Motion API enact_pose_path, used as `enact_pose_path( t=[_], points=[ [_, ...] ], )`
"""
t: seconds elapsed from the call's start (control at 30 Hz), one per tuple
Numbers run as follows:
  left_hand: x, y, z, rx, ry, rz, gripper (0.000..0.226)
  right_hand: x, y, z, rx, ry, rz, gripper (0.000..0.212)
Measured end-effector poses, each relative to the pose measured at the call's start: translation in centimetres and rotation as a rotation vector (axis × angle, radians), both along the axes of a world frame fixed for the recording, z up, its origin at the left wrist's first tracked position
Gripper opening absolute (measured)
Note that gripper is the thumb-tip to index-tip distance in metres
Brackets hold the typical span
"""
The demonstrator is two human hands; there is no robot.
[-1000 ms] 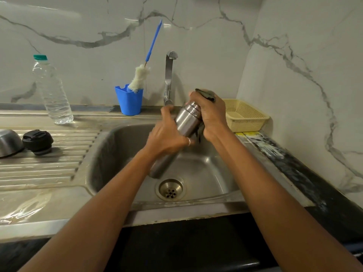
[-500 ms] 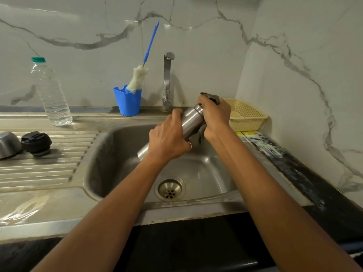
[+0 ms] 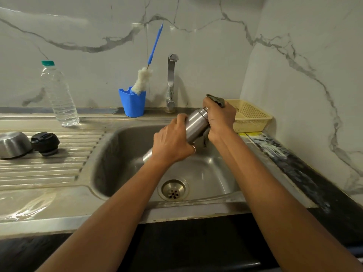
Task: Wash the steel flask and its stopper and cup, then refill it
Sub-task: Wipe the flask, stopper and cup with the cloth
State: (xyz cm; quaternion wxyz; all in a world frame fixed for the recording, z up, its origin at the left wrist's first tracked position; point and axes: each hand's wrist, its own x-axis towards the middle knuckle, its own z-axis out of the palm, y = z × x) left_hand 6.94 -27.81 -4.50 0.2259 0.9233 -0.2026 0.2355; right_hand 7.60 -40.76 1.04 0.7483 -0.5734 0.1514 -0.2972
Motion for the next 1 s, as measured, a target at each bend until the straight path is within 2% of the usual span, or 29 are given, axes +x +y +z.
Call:
enact_pose_path(
  t=[0.03,0.1,0.2,0.27,0.33,0.4,0.5,0.53,0.6,0.67,0.7,0.8,0.87,0.93,1.0],
  points=[
    [0.2,0.3,0.2,-0.051,0.069,-0.027,0.091,-0.1,-0.1,0.1,0.013,-0.009,0.067,0.018],
    [0.7,1.0,0.5,-0.278,0.254,-0.135,0.098,-0.5,0.0,0.4,0.053,-0.025,0.201,0.019],
    [0.7,1.2,0.9,-0.574,0.488,-0.308,0.101,-0.5,0.6,0.7,0.071,-0.021,0.262,0.035],
    [0.6,1.3,1.0,-0.638,0.597,-0.362,0.093,-0.2,0.7,0.3,0.062,0.038,0.236,0.038],
    [0.7,1.5,0.9,-0.632,0.649,-0.39,0.095,-0.2,0.8,-0.2,0.053,0.103,0.231,0.039],
    [0.9,1.8,0.8,-0.631,0.668,-0.387,0.096,-0.1,1.2,-0.4,0.029,0.106,0.262,0.054],
    [1.1,2.0,0.7,-0.664,0.623,-0.347,0.089,-0.5,2.4,-0.1,-0.108,0.097,0.339,0.09],
    [1.2,2.0,0.6,-0.652,0.578,-0.318,0.09,-0.5,2.6,-0.2,-0.172,0.108,0.351,0.094],
    [1.3,2.1,0.3,-0.572,0.488,-0.243,0.102,-0.5,2.6,-0.8,-0.261,0.113,0.344,0.074],
    [0.9,1.7,0.2,-0.471,0.409,-0.154,0.114,-0.5,2.5,-1.3,-0.244,0.12,0.3,0.047],
    [0.6,1.4,0.2,-0.412,0.346,-0.117,0.114,-0.4,2.5,-1.3,-0.22,0.113,0.27,0.042],
    [-1.0,-0.4,0.2,-0.187,0.098,-0.022,0.103,-0.3,2.0,-0.8,-0.137,0.039,0.181,0.033],
    [-1.5,-1.3,0.0,-0.118,-0.003,0.033,0.097,-0.4,1.7,-0.5,-0.092,-0.003,0.148,0.023],
    [-1.5,-1.5,0.0,-0.127,-0.035,0.061,0.096,-0.5,1.6,-0.4,-0.085,-0.016,0.155,0.021],
    [-1.1,-1.1,0.2,-0.183,0.027,0.017,0.097,-0.5,1.8,-0.6,-0.106,-0.001,0.185,0.03]
  ],
)
